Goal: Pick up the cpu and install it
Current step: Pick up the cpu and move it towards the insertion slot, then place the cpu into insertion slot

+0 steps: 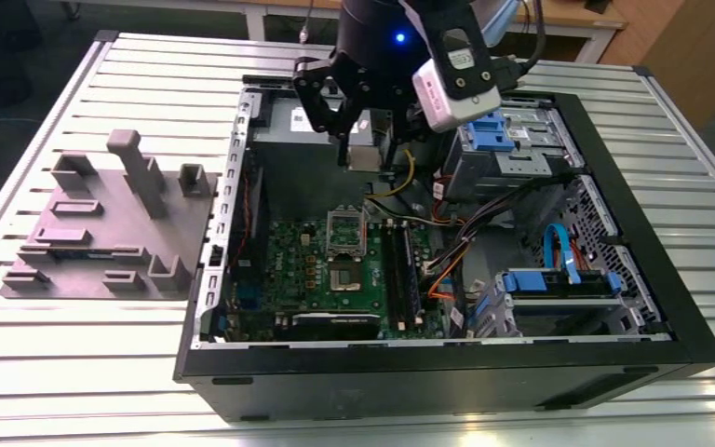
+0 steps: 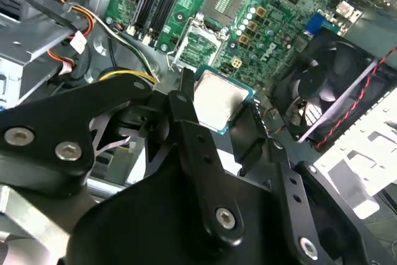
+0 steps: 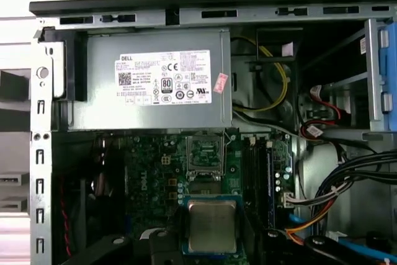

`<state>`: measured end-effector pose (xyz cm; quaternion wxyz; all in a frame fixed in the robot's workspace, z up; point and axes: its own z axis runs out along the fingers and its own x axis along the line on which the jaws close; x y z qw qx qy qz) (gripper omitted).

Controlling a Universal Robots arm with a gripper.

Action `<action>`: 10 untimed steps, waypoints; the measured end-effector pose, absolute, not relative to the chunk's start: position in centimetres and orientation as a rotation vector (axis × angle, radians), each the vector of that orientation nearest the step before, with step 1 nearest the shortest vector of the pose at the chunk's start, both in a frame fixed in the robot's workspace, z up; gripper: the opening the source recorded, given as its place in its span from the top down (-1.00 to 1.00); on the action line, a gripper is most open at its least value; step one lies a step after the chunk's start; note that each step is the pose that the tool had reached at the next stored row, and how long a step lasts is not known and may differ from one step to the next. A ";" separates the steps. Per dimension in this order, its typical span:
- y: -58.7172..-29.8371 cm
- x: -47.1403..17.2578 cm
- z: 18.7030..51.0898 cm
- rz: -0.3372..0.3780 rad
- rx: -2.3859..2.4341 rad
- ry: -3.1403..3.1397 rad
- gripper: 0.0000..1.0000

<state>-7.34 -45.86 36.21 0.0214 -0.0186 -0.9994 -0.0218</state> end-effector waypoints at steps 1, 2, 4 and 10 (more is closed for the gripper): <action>-45.9 -7.3 36.2 -0.068 -0.058 -3.097 0.06; -45.9 -7.3 36.2 -0.068 -0.058 -3.098 0.06; -45.9 -7.2 36.2 -0.067 -0.058 -3.097 0.06; -45.8 -7.2 36.2 -0.067 -0.058 -3.097 0.06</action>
